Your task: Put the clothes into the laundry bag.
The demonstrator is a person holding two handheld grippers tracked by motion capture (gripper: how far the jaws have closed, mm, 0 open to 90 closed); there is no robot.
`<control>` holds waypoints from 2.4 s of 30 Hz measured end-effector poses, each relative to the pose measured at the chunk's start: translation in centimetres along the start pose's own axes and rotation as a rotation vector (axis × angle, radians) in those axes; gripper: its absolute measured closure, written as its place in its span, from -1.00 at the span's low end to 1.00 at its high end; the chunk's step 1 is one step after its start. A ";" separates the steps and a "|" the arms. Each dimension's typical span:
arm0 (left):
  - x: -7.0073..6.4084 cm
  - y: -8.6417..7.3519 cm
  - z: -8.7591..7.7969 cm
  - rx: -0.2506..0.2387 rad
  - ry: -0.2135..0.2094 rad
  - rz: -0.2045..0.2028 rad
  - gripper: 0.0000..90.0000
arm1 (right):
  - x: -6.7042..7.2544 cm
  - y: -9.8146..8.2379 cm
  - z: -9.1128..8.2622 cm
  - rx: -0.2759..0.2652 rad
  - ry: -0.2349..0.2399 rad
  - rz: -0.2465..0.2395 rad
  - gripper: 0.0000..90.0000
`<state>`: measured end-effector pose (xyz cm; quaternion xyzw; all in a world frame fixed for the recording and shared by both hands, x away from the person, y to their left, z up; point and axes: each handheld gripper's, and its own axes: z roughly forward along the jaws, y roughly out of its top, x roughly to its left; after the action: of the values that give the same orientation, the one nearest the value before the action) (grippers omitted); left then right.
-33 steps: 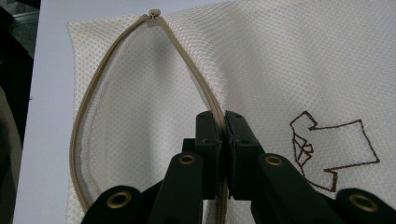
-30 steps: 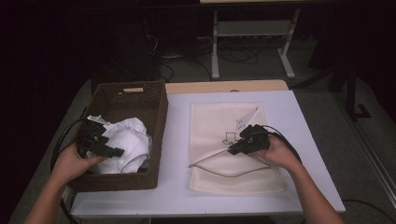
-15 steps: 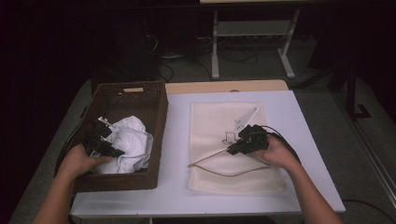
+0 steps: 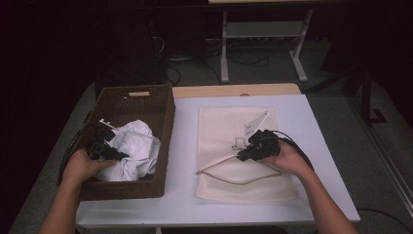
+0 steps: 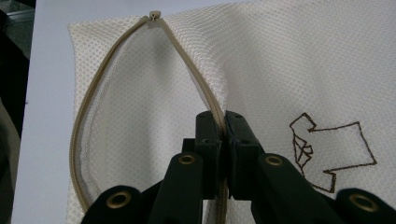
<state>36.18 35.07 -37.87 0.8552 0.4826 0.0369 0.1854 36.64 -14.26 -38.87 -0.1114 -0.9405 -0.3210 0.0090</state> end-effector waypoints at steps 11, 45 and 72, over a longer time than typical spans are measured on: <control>0.5 0.0 -0.6 -0.031 -0.028 -0.061 0.49 | -0.1 -0.1 -0.3 -0.019 0.004 0.006 0.87; 3.1 -1.9 -5.4 -0.232 -0.216 -0.298 0.58 | -0.6 -0.5 -1.7 -0.057 0.002 0.044 0.88; 1.4 -0.8 -11.0 -0.360 -0.266 -0.253 0.59 | -1.0 -0.1 -3.0 -0.088 -0.001 0.056 0.89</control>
<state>33.65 39.74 -28.15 0.7384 0.5430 -0.0141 0.3997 37.43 -16.37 -36.62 -0.1384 -0.9219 -0.3616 0.0124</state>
